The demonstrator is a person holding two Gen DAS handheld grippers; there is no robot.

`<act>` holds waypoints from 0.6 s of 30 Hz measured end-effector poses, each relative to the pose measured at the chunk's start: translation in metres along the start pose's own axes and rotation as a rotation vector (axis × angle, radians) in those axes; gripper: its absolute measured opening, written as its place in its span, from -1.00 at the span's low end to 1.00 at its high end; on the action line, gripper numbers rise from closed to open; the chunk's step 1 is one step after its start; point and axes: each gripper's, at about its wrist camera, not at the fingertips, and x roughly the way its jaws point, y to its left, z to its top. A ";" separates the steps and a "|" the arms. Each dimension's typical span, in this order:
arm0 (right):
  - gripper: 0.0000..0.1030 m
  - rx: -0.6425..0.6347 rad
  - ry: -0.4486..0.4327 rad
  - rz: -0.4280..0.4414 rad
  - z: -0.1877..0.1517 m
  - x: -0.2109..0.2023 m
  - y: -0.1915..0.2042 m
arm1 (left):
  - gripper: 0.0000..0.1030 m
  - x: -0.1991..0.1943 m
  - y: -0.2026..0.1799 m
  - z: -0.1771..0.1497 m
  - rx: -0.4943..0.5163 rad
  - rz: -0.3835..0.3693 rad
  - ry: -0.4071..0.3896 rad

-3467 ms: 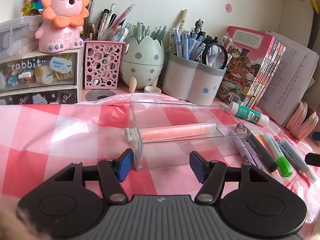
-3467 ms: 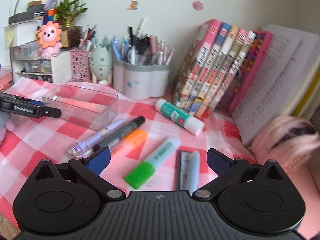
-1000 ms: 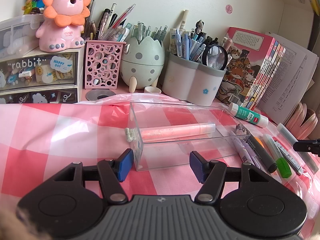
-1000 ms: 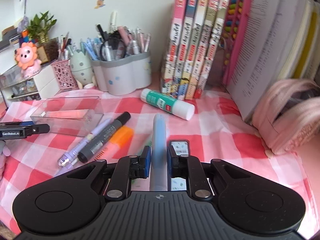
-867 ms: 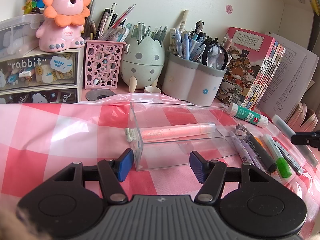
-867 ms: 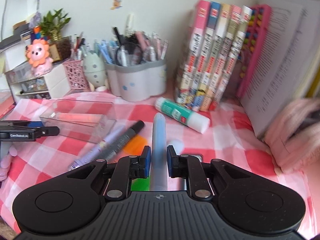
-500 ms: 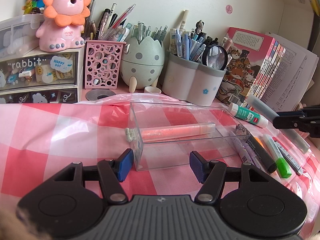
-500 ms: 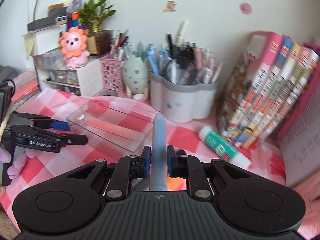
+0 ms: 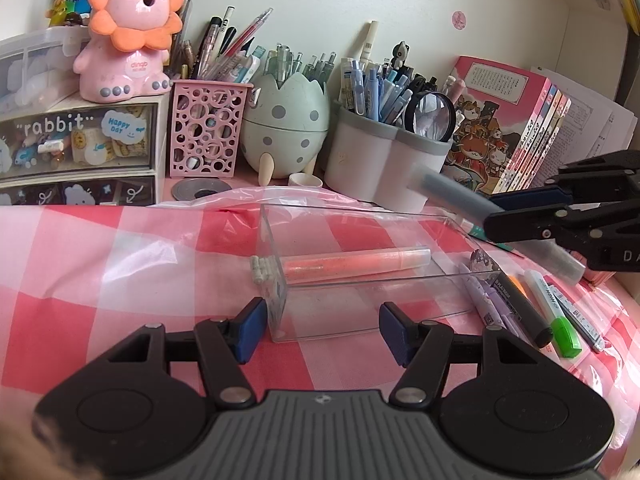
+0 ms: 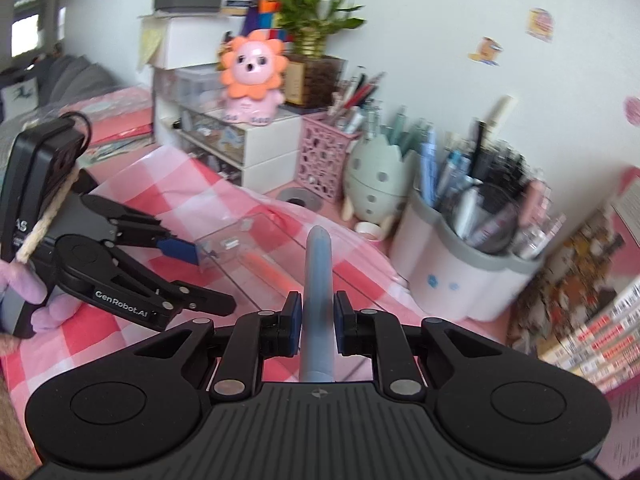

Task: Organize stationery
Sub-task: 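Carry the light blue pen into the box beside the pink highlighter, release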

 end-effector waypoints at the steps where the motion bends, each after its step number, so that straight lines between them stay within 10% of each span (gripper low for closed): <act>1: -0.71 -0.021 0.002 0.015 0.002 0.002 0.002 | -0.31 0.000 0.000 0.000 -0.001 -0.001 0.000; 18: -0.71 -0.281 0.078 0.123 0.020 0.040 0.028 | -0.31 0.000 0.000 -0.001 -0.006 -0.001 -0.002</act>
